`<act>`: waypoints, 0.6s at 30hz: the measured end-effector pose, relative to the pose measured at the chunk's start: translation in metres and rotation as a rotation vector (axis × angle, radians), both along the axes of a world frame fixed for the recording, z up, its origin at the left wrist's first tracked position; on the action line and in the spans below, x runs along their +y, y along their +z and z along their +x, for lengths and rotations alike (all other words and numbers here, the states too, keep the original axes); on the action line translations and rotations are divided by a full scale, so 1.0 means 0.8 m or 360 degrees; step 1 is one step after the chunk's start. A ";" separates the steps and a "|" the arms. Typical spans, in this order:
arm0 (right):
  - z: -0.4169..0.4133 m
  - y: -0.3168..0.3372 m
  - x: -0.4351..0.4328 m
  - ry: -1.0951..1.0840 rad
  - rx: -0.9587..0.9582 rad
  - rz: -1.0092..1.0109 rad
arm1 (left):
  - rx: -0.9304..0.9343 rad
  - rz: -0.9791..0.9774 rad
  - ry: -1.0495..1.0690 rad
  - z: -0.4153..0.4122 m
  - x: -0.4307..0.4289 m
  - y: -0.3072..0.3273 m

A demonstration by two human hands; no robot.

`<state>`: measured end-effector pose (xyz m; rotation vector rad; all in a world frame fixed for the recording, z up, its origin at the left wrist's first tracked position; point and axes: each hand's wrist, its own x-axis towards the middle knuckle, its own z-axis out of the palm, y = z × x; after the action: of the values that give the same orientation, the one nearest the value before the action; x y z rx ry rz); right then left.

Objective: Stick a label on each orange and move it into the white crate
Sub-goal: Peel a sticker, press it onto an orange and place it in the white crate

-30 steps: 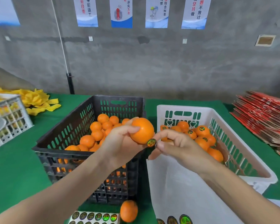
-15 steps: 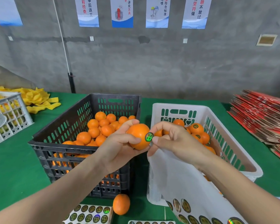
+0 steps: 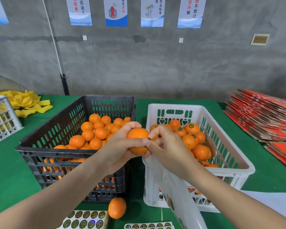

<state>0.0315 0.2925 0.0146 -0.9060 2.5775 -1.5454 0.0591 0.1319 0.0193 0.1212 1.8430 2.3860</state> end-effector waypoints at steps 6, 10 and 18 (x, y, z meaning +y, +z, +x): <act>-0.009 -0.002 0.011 0.0229 -0.0244 0.0108 | -0.0179 -0.0294 -0.0107 -0.003 -0.013 0.003; 0.000 -0.011 0.012 0.0529 -0.0386 -0.0055 | -0.0269 -0.0333 -0.0239 -0.003 -0.015 -0.010; -0.010 -0.022 0.001 0.0078 -0.0502 -0.0612 | -0.0166 -0.0846 -0.0362 -0.020 -0.005 -0.013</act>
<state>0.0233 0.2931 -0.0030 -0.6645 2.0702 -2.0207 0.0433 0.1275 0.0091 0.1400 2.2000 1.6604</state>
